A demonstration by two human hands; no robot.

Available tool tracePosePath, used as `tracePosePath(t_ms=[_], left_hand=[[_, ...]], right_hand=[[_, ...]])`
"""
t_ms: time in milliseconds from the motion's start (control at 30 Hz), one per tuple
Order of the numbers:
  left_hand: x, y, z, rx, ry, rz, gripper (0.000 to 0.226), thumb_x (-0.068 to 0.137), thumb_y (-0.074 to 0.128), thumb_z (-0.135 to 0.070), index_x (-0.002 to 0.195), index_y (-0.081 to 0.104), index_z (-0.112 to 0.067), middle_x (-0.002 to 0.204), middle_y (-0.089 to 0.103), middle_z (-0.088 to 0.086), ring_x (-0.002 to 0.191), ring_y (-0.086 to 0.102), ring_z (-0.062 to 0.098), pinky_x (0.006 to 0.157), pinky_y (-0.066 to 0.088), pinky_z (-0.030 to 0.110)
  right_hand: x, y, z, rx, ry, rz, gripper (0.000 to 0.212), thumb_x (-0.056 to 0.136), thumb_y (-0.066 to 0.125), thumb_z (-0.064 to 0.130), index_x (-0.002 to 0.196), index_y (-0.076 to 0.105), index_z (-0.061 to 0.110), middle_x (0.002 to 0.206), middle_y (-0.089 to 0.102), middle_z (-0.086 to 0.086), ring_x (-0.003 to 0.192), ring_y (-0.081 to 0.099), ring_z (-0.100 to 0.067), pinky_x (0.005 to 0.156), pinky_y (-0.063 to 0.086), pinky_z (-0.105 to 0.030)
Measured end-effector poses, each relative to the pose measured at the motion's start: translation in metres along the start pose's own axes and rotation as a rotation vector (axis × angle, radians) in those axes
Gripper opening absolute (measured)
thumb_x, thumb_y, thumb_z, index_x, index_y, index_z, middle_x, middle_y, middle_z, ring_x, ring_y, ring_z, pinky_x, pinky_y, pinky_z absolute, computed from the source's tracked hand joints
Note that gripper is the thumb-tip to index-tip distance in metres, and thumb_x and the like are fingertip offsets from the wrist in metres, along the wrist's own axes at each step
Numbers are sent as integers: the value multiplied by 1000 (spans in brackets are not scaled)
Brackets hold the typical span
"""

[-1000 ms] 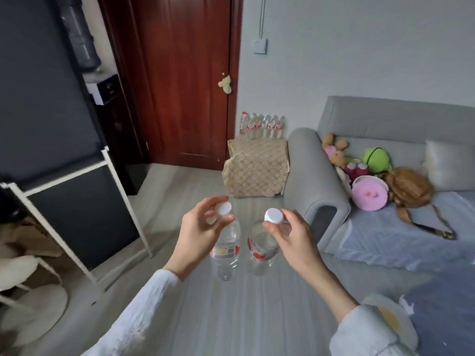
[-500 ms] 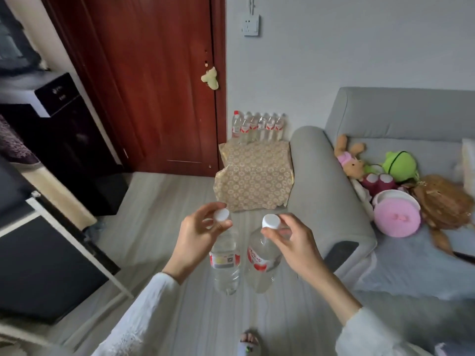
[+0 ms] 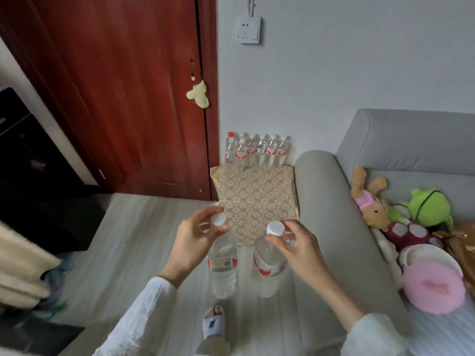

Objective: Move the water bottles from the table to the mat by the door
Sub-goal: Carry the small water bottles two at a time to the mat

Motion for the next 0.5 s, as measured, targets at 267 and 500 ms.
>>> tracePosePath(t_ms=[267,500], left_hand=[[201,19,29,104,-3,105,31,73,72,-16,100,63,-29,98,67,-7,93,63,13,86,48,26],[347,49,40,136,-1,127,43,76,70,-14,117,59,-19,108,60,-8,101,59,11,87,42,16]], right_hand=[[175,14,-47,-36,65,-38,24,75,71,21,96,60,13,98,64,-2,90,59,-12,79,43,-6],[317,8,-85,24,167,-92,28,74,72,25,98,61,14,100,65,-1,92,60,-14,82,47,-20]])
Point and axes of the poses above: each hand's wrist, its own x-axis towards the middle knuckle, its own y-axis out of the palm, z = x × y, the point moved 4 cm from there along x, towards the middle knuckle
